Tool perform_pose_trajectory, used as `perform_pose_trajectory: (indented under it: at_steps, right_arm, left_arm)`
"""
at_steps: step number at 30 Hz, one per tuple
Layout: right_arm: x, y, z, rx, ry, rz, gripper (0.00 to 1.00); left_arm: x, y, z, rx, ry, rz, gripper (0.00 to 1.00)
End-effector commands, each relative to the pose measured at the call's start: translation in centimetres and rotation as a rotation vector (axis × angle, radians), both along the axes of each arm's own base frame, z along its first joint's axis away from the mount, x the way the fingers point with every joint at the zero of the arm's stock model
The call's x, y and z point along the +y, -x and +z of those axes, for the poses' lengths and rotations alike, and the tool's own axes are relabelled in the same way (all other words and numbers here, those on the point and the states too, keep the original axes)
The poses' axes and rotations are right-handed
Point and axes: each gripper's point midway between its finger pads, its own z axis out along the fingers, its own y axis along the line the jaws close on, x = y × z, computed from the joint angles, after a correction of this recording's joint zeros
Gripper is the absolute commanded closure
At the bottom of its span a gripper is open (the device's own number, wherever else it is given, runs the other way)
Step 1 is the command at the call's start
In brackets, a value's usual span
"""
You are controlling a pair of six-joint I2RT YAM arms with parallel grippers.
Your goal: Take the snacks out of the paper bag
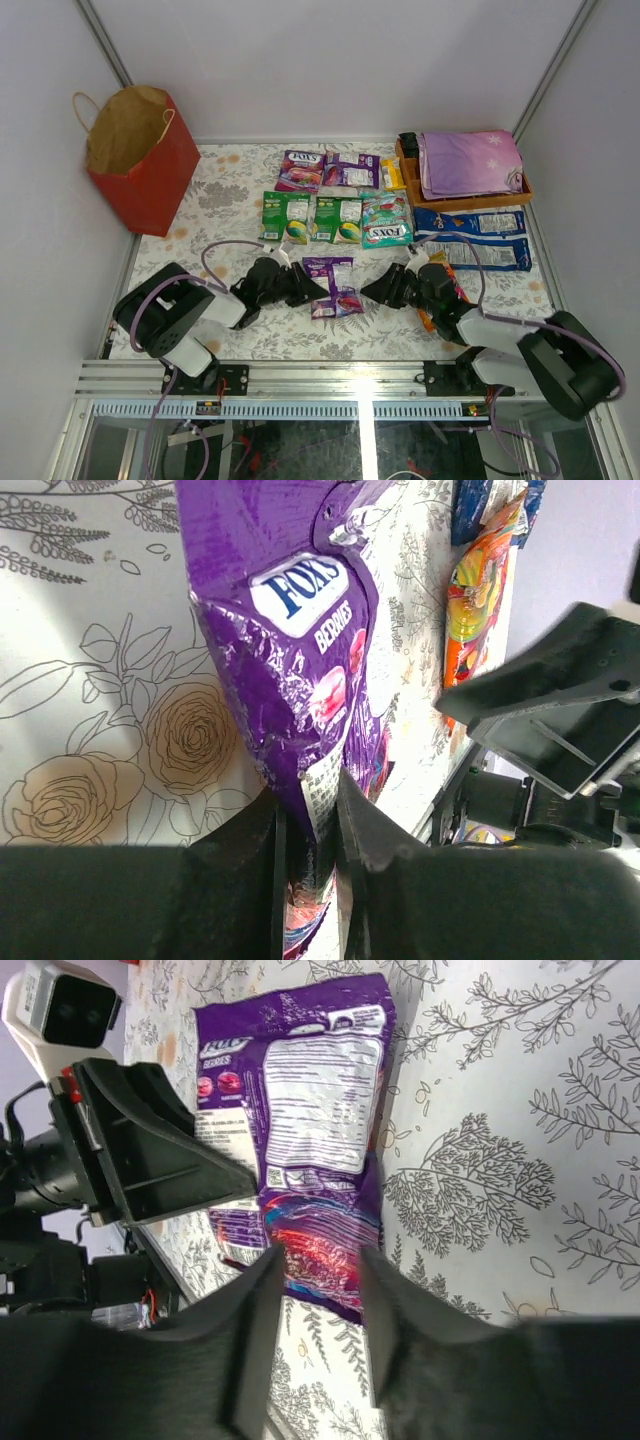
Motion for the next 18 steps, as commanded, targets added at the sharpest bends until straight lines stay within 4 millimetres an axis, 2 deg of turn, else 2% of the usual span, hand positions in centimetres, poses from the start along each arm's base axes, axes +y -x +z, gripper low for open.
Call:
perform_pose_trajectory:
  at_steps: [1, 2, 5, 10, 12, 18]
  right_arm:
    - [0.4, -0.5, 1.9, -0.084, 0.123, 0.020, 0.70]
    - [0.8, -0.5, 2.5, -0.103, 0.121, 0.037, 0.80]
    - [2.2, 0.1, 3.6, -0.112, 0.069, 0.098, 0.92]
    - [2.6, 0.9, 3.1, -0.097, 0.054, 0.128, 0.93]
    - [2.1, 1.2, 3.2, -0.103, 0.075, 0.126, 0.93]
    - [0.6, 2.2, 4.4, -0.157, 0.139, 0.150, 0.92]
  left_arm:
    - [0.8, -0.4, -1.6, -0.002, -0.084, 0.012, 1.00]
    - [0.7, -0.4, -1.6, -0.001, -0.080, 0.012, 1.00]
    - [0.6, -0.4, -1.7, 0.006, -0.072, 0.011, 1.00]
    - [0.5, -0.8, -0.6, -0.029, -0.088, -0.008, 1.00]
    - [0.4, -1.4, 0.8, -0.073, -0.104, -0.031, 1.00]
    - [1.1, -3.7, 7.9, -0.230, -0.172, -0.106, 1.00]
